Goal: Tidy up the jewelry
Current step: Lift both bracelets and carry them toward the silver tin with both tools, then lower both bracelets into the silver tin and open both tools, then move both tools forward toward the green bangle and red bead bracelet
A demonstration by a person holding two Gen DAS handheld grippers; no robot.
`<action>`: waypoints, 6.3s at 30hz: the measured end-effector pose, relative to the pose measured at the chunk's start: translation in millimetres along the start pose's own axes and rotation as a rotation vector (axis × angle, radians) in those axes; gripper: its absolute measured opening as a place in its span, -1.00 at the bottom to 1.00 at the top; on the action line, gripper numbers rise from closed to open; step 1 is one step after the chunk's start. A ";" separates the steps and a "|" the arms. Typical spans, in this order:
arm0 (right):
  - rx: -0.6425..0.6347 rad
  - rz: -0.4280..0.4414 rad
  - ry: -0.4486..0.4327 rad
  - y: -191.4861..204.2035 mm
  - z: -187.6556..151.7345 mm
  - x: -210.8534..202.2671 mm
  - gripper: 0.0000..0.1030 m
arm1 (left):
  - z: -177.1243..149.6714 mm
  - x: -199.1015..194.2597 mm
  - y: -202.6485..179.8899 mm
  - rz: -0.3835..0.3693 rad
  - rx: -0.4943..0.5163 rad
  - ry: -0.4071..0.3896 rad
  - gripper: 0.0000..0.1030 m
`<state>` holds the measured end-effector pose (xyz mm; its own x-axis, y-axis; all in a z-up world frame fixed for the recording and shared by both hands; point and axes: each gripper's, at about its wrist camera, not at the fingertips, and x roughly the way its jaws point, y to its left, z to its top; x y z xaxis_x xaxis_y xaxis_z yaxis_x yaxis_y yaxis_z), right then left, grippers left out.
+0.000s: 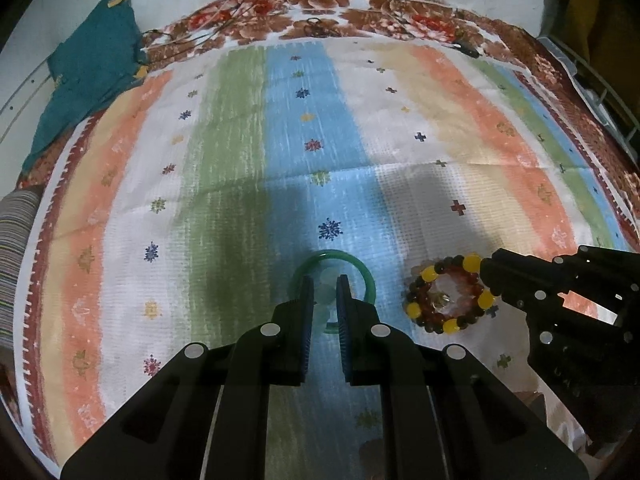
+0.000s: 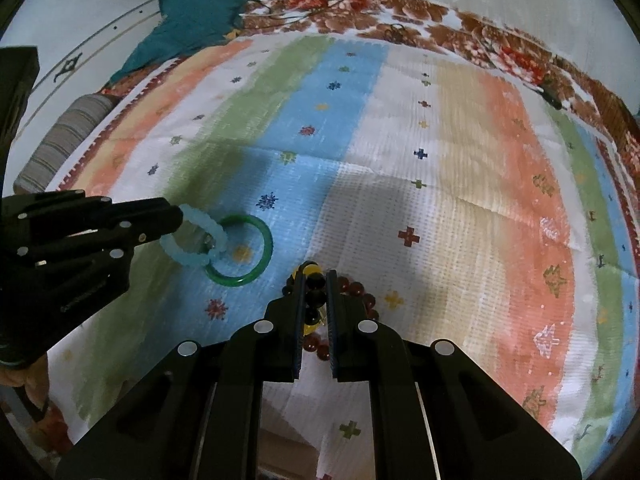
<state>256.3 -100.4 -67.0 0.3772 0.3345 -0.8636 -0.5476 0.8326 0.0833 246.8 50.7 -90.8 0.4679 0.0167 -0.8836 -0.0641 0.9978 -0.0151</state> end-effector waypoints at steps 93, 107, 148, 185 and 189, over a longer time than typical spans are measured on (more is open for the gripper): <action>0.072 -0.050 -0.183 -1.4 -90.4 -124.5 -0.04 | -93.0 -143.3 -19.2 -0.091 -0.083 -0.199 0.21; 0.103 -0.059 -0.173 -14.1 -81.5 -117.0 0.26 | -78.6 -115.5 -9.1 -0.026 -0.122 -0.141 0.56; 0.112 -0.100 -0.043 -36.2 -30.8 -46.4 0.39 | -25.4 -27.8 12.1 0.067 -0.119 -0.016 0.74; 0.101 -0.071 0.120 -48.4 -16.0 43.6 0.60 | -12.2 67.4 22.4 0.022 -0.130 0.155 0.69; 0.101 -0.064 0.134 -47.8 -14.1 51.3 0.59 | -10.7 74.1 23.1 0.020 -0.130 0.161 0.58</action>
<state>291.3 -129.3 -122.3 0.3026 0.2233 -0.9266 -0.4448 0.8929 0.0699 270.5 74.2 -161.6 0.3190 0.0156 -0.9476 -0.1900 0.9806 -0.0478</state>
